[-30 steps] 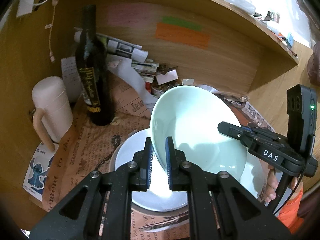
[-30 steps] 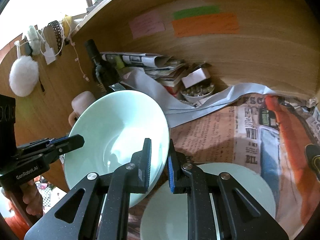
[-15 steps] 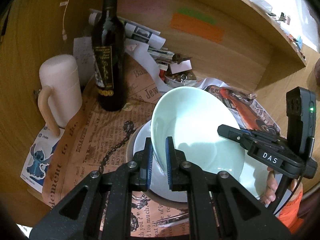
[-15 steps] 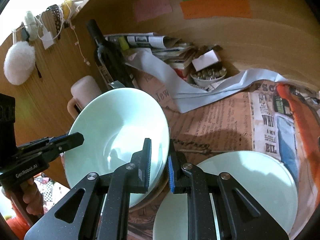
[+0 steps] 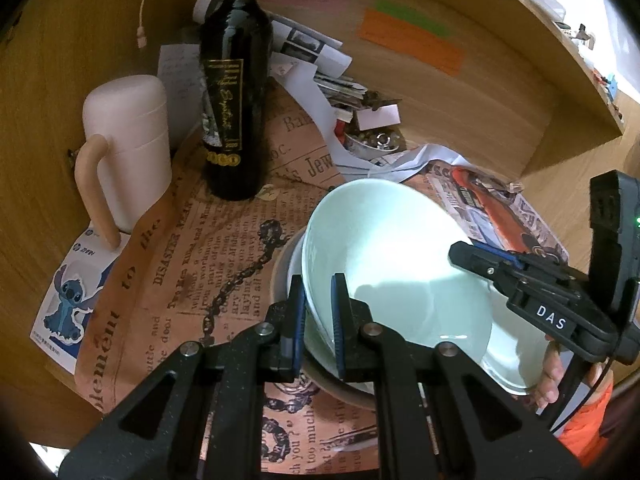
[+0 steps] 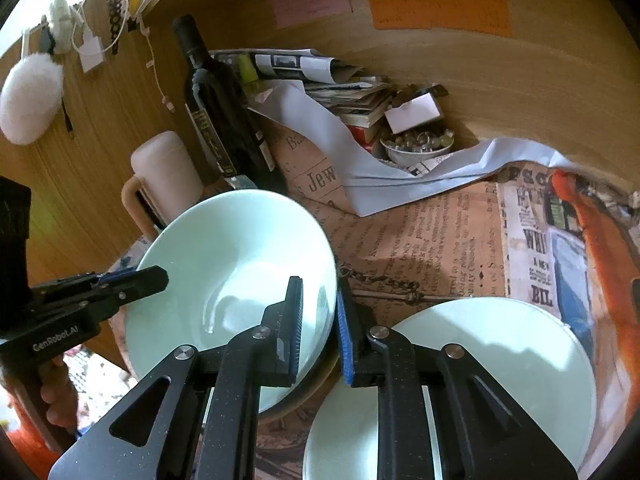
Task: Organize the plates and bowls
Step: 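Lower the mint green bowl into the spotted white bowl and open both grippers, then close both grippers on the rim of the nested bowl stack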
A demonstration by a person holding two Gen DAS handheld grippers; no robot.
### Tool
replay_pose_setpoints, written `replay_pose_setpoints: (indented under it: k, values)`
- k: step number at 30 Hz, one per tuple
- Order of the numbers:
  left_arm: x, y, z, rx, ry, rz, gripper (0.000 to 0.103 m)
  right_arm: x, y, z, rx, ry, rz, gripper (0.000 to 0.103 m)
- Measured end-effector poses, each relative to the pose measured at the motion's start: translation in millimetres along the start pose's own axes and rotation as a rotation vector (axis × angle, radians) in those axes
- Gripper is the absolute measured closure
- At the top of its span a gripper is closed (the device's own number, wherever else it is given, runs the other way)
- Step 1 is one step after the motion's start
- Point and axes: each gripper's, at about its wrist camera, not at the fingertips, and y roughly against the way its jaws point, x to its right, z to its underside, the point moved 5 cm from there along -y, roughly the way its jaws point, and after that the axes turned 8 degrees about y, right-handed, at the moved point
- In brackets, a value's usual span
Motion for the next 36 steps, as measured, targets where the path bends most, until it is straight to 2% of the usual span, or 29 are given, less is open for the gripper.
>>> replay_pose_setpoints:
  k: [8,12,13,15,18,19,24,31,36]
  values:
    - [1,-1,1,0.012,-0.016,-0.025,0.091,-7,-2,-1,0.012,0.083,0.084,0.087]
    - [5,-3,2,0.014,-0.054,-0.06,0.089,-6,0,-1,0.013,0.081,0.073,0.084]
    - [4,-3,1,0.015,-0.052,-0.059,0.086,-7,0,-1,0.014,0.079,0.065,0.081]
    - [3,2,-1,0.033,-0.043,-0.058,0.068,-8,3,-1,0.02,0.076,0.047,0.076]
    - [2,15,-6,0.089,-0.033,-0.062,0.05,-8,11,-4,0.052,0.077,0.055,0.061]
    - [2,19,-7,0.1,-0.033,-0.061,0.049,-8,14,-4,0.062,0.075,0.057,0.056]
    - [-6,27,-9,0.115,-0.008,-0.063,0.036,1,21,-5,0.071,0.022,0.023,0.056]
    - [-17,9,6,0.03,0.041,-0.034,0.036,10,9,9,0.006,-0.063,-0.023,0.056]
    - [-17,1,10,0.001,0.062,0.013,0.036,8,-2,16,-0.037,-0.087,-0.042,0.056]
